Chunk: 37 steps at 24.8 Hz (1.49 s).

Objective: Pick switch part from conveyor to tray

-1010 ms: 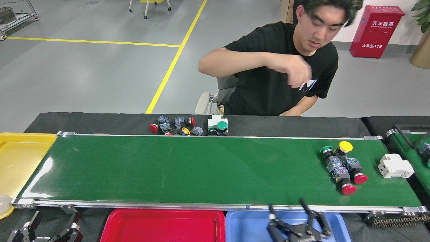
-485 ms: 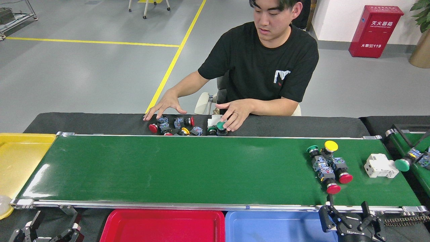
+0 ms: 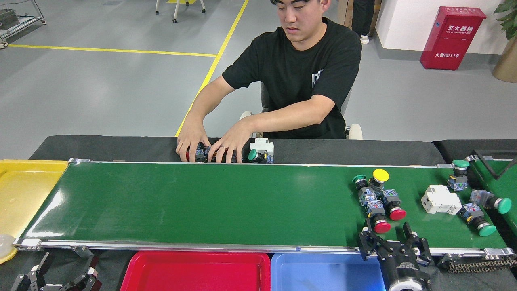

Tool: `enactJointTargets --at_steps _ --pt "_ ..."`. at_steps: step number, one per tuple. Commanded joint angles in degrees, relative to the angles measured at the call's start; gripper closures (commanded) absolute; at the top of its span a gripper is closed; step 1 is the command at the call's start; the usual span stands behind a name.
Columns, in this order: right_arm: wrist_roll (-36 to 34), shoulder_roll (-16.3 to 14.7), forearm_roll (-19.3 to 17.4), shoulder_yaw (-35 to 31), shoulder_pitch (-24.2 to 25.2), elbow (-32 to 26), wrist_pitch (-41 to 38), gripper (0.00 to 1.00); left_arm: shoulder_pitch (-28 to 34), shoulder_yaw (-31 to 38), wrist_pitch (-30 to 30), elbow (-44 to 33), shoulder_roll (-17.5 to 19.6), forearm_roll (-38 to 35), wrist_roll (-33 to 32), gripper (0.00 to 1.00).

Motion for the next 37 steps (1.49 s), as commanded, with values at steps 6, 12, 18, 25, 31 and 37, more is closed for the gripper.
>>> enactJointTargets --at_steps 6,12,18,25,31,37 --pt "0.27 0.26 -0.03 0.13 -3.57 2.1 0.0 0.01 -0.34 0.18 -0.07 -0.62 0.53 -0.04 0.4 0.0" --pt "0.36 1.14 0.15 3.21 -6.29 4.56 0.08 0.11 -0.34 0.18 -0.07 -0.62 0.53 -0.04 0.4 0.0" --pt "0.36 0.96 0.15 6.9 -6.64 5.18 0.0 0.7 -0.34 0.18 -0.07 -0.62 0.62 -0.04 0.4 0.0" --pt "0.0 0.96 0.06 8.39 -6.64 3.95 -0.44 0.94 -0.51 0.18 -0.07 -0.53 0.62 -0.04 0.4 0.0" --pt "0.0 1.05 -0.03 13.05 -5.15 -2.21 -1.85 0.98 -0.51 0.18 -0.07 -0.53 0.53 -0.04 0.4 0.0" --pt "-0.08 1.49 1.55 31.86 -4.36 -9.77 -2.03 0.98 -0.51 0.18 -0.07 -0.62 0.53 -0.04 0.4 0.0"
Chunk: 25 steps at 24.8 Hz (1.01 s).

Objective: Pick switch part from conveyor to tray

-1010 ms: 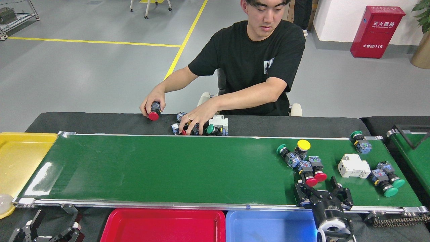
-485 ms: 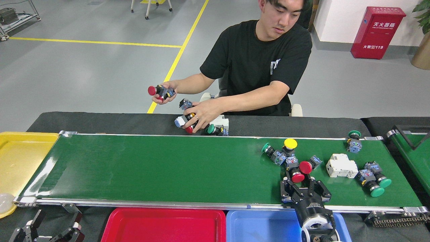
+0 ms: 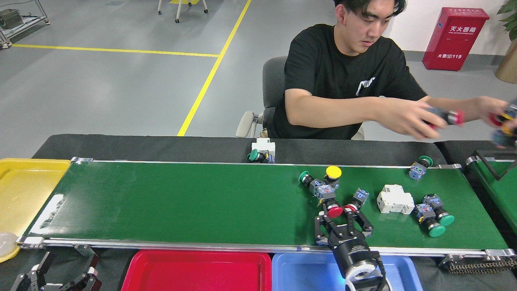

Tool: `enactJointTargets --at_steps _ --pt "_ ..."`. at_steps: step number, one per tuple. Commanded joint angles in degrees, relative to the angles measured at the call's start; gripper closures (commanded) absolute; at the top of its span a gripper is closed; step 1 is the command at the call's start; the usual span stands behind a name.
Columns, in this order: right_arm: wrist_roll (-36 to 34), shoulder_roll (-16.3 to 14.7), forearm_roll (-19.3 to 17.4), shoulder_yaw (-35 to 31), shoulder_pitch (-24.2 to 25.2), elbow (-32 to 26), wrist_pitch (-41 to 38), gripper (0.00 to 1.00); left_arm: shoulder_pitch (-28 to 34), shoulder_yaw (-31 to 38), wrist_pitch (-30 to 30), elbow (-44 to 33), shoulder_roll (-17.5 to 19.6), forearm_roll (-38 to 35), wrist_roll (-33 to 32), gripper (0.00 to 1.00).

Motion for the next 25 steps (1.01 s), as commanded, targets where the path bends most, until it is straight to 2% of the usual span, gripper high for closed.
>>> enactJointTargets --at_steps 1,2,4,7,11,13,16,18,19,22,25 --pt "-0.96 0.92 2.46 7.36 -0.71 -1.0 -0.27 0.92 -0.45 0.21 -0.04 -0.54 0.53 -0.04 0.4 0.0" --pt "-1.93 1.44 4.84 11.05 -0.8 -0.38 -0.27 0.7 -0.54 0.21 -0.04 -0.54 0.53 -0.04 0.4 0.0" --pt "-4.74 3.55 8.44 15.44 -0.71 1.55 -0.27 0.0 -0.71 0.12 -0.04 -0.62 0.53 -0.04 0.4 0.0" --pt "-5.18 5.93 8.62 16.5 -0.71 4.1 -0.54 0.0 -0.71 0.12 -0.13 -0.62 0.44 -0.12 0.4 0.0" --pt "-5.35 5.57 8.26 15.53 -0.36 3.39 0.17 0.0 -0.71 0.12 -0.83 -0.71 0.27 -0.12 0.31 0.0" --pt "-5.44 5.05 8.09 9.91 1.75 1.02 3.33 0.0 -0.71 0.12 -1.1 -0.8 0.18 -0.12 0.31 0.0" --pt "-7.29 5.05 7.83 1.03 6.41 -0.38 13.35 0.0 -0.8 -0.15 -2.59 -1.41 0.27 -0.12 0.23 0.0" --pt "-10.62 4.96 6.86 -2.74 8.08 -0.47 21.08 0.0 -1.94 -2.43 -4.87 -2.12 0.53 -0.12 0.05 0.0" --pt "-11.15 4.87 5.19 -4.24 8.7 -0.38 23.46 0.0 -2.82 -4.1 -6.11 -2.29 0.79 -0.12 -0.04 0.0" --pt "-11.24 4.7 0.62 -4.86 8.34 0.05 25.3 0.0 -5.37 -9.55 -8.13 -2.29 1.5 -0.3 -0.74 0.0" --pt "-10.8 5.05 0.62 -4.86 7.82 0.05 25.57 0.0 -9.59 -15.88 -7.25 -3.08 1.23 -0.39 -6.19 0.0"
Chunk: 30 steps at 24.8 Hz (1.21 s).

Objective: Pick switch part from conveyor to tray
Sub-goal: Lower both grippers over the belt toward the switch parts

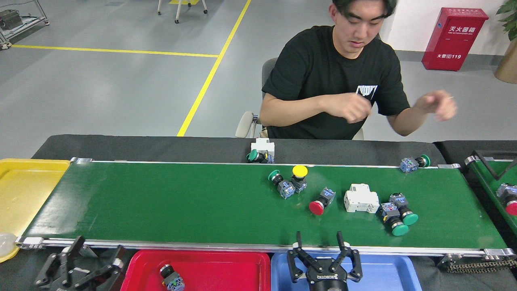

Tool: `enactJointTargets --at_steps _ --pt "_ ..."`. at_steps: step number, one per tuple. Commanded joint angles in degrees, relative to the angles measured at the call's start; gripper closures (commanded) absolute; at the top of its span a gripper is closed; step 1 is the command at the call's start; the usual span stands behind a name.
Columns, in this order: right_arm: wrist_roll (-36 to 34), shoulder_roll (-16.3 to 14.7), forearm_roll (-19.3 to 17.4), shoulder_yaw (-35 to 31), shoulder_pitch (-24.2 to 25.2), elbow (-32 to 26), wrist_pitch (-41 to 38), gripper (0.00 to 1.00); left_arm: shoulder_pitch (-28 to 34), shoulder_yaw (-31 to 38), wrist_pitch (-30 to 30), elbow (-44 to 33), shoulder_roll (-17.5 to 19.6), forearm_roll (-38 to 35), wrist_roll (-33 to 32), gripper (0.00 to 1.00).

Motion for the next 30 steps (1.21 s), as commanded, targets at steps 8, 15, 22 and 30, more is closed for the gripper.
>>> enactJointTargets --at_steps 8,15,22,30 --pt "4.2 3.46 0.42 0.52 -9.35 8.07 0.51 0.0 -13.02 -23.96 14.48 3.42 -4.45 -11.04 -6.81 0.0" --pt "5.17 7.07 -0.2 4.91 -19.27 19.49 -1.42 0.0 -22.78 -26.59 19.67 19.5 -11.74 -14.12 -7.16 0.0" --pt "6.4 7.15 -5.38 5.18 -26.31 28.29 -6.43 0.29 -30.25 -28.88 25.03 29.79 -12.18 -14.12 -7.07 0.0" --pt "6.84 7.07 -5.73 5.0 -26.13 28.11 -10.56 0.98 -32.45 -28.26 25.82 35.24 -12.36 -14.03 -6.54 0.0"
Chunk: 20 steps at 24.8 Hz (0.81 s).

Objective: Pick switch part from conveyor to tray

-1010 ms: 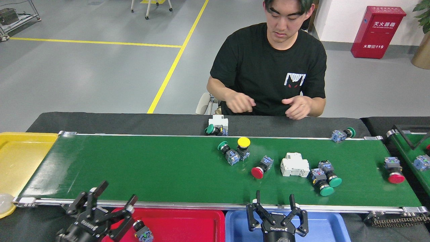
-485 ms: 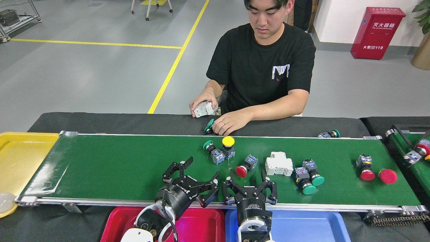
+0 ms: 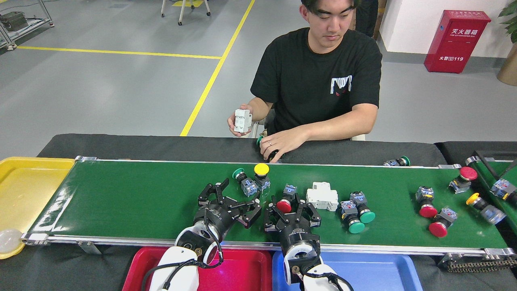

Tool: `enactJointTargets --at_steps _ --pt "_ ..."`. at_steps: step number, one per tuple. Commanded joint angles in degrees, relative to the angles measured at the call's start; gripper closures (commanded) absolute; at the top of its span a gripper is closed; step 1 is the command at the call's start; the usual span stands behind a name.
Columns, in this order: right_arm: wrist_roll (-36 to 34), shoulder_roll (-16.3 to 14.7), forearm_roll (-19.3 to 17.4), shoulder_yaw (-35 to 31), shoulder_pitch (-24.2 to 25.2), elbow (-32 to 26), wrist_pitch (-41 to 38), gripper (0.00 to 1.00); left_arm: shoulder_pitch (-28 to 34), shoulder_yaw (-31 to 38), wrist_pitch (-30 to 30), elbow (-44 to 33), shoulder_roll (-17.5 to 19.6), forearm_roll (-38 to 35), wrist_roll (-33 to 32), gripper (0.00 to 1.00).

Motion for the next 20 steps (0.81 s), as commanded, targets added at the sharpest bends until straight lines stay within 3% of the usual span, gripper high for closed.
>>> enactJointTargets --at_steps 1,6,11,15,16,17,18,19,20 --pt "0.05 0.44 -0.03 -0.13 -0.74 -1.59 -0.62 0.99 -1.3 0.5 0.48 0.4 -0.14 -0.03 0.64 0.0" --pt "-0.04 -0.97 0.59 0.04 4.09 -10.81 -3.26 0.99 -2.53 0.59 3.64 3.21 0.48 -0.03 1.69 0.0" --pt "-0.22 -10.2 0.59 0.13 14.29 -27.87 -13.28 0.99 -4.72 2.43 7.51 7.96 0.56 -0.03 2.75 0.04" --pt "-0.04 -13.01 0.94 0.22 23.17 -36.3 -25.49 0.93 -6.48 4.28 8.48 11.21 0.48 0.15 4.42 0.22" --pt "-0.04 -13.1 1.55 0.4 24.4 -36.74 -27.25 0.85 -6.57 4.28 8.48 11.74 0.56 0.15 5.3 0.28" --pt "-0.04 -12.92 2.87 1.1 24.84 -36.66 -27.69 0.55 -6.66 4.28 8.48 12.09 0.56 0.15 6.35 0.33" --pt "-0.04 -12.31 4.37 2.24 24.66 -36.3 -27.43 0.11 -6.66 4.28 8.57 12.44 0.56 0.15 7.23 0.38" --pt "-0.04 -11.52 5.42 3.38 24.75 -35.69 -27.34 0.02 -6.66 4.28 8.57 12.62 0.56 0.15 7.67 0.39" --pt "-0.04 -11.25 5.86 4.35 24.75 -35.25 -27.43 0.02 -6.66 4.28 8.57 12.71 0.56 0.15 7.85 0.41"
